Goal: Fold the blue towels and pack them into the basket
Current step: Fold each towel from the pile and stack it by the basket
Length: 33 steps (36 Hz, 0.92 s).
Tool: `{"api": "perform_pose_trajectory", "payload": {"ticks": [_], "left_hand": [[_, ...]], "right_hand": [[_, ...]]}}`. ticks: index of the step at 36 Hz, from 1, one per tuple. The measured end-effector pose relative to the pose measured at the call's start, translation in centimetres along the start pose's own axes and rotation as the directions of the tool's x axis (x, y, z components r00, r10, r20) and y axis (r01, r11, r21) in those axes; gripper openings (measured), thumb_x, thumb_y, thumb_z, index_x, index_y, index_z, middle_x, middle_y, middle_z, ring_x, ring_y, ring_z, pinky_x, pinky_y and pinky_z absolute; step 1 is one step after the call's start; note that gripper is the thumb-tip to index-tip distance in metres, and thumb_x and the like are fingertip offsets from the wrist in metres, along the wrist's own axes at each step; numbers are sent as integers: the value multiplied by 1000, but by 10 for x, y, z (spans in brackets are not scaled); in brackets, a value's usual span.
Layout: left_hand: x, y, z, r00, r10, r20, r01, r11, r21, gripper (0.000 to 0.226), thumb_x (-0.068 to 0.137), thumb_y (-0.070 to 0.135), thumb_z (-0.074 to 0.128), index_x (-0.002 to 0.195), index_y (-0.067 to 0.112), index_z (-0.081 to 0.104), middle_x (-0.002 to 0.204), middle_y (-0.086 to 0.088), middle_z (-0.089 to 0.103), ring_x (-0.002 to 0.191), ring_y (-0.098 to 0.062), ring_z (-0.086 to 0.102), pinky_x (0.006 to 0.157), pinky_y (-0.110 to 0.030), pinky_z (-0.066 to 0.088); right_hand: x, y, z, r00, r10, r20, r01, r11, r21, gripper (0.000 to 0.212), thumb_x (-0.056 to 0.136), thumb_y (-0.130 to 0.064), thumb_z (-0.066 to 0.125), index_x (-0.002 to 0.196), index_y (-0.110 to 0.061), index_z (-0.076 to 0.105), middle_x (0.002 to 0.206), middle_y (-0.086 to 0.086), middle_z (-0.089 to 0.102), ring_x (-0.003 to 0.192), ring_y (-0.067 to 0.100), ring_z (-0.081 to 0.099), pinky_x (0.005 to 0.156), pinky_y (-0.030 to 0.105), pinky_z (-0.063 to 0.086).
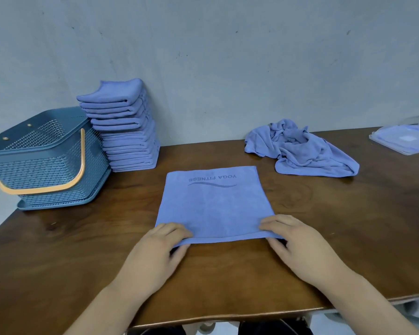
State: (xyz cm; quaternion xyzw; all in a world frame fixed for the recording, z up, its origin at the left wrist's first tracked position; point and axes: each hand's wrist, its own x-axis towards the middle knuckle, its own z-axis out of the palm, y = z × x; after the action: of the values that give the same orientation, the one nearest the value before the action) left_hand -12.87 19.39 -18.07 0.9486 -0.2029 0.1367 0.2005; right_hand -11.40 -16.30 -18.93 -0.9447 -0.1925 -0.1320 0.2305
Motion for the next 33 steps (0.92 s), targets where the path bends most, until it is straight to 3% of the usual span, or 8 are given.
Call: {"api": "perform_pose_trajectory", "payload": {"ticks": [4, 11, 15, 19, 23, 25, 28, 33], "left_hand": [[-17, -25, -14, 994, -105, -2, 104, 993, -53, 24, 99, 28, 75, 116, 44, 72, 122, 35, 63, 121, 9, 56, 101, -5, 37], [-30, -31, -22, 972, -235, -30, 226, 959, -170, 24, 99, 26, 75, 107, 48, 72, 115, 29, 69, 111, -2, 65, 87, -16, 47], [-36, -33, -24, 951, -297, -82, 271, 934, -233, 19, 98, 38, 71, 113, 49, 72, 109, 24, 73, 102, -3, 69, 77, -12, 46], [-27, -35, -24, 946, -315, -78, 265, 889, -373, 26, 98, 45, 65, 123, 43, 72, 115, 18, 76, 102, -4, 73, 80, -15, 50], [1, -37, -24, 916, -381, -129, 219, 740, -636, 32, 99, 39, 67, 130, 34, 67, 111, 5, 79, 99, -16, 77, 92, -30, 57], [22, -38, -27, 898, -402, -181, 171, 696, -698, 28, 101, 31, 67, 129, 33, 65, 104, 3, 77, 97, -14, 74, 89, -24, 56], [58, -44, -29, 876, -410, -255, 124, 701, -702, 23, 106, 24, 66, 124, 37, 63, 93, 5, 73, 86, -5, 67, 80, -13, 49], [121, -61, -24, 822, -483, -300, 164, 707, -687, 16, 106, 32, 64, 113, 45, 58, 85, 3, 70, 77, -5, 65, 77, -31, 47]], "right_hand": [[-6, 8, -4, 994, 104, -22, -100, 986, 137, 28, 101, -32, 67, 126, -45, 71, 122, -35, 66, 119, -13, 58, 97, 7, 45], [-7, 9, -10, 982, 190, -7, -178, 930, 322, 18, 105, -42, 60, 116, -53, 69, 95, -20, 75, 64, 8, 62, 62, 14, 46], [-6, 10, -12, 970, 241, 19, -230, 894, 385, 19, 104, -46, 59, 118, -54, 70, 104, -24, 76, 81, 10, 72, 75, 25, 55], [5, 6, -12, 958, 286, -22, -234, 824, 516, 19, 104, -37, 65, 119, -44, 74, 113, -22, 76, 107, 1, 71, 90, 16, 51], [31, 3, -17, 939, 337, -65, -231, 762, 605, 18, 104, -37, 65, 119, -40, 74, 110, -13, 78, 96, 12, 74, 88, 40, 59], [52, 2, -20, 934, 350, -69, -221, 720, 658, 18, 105, -36, 64, 119, -37, 75, 110, -8, 78, 99, 23, 74, 87, 47, 63], [87, 1, -24, 925, 369, -95, -202, 686, 699, 15, 105, -34, 65, 115, -38, 75, 109, -8, 78, 103, 22, 72, 83, 30, 58], [145, 9, -20, 908, 394, -145, -185, 685, 705, 14, 106, -32, 64, 111, -39, 74, 104, -15, 77, 101, -2, 70, 86, 24, 49]]}}
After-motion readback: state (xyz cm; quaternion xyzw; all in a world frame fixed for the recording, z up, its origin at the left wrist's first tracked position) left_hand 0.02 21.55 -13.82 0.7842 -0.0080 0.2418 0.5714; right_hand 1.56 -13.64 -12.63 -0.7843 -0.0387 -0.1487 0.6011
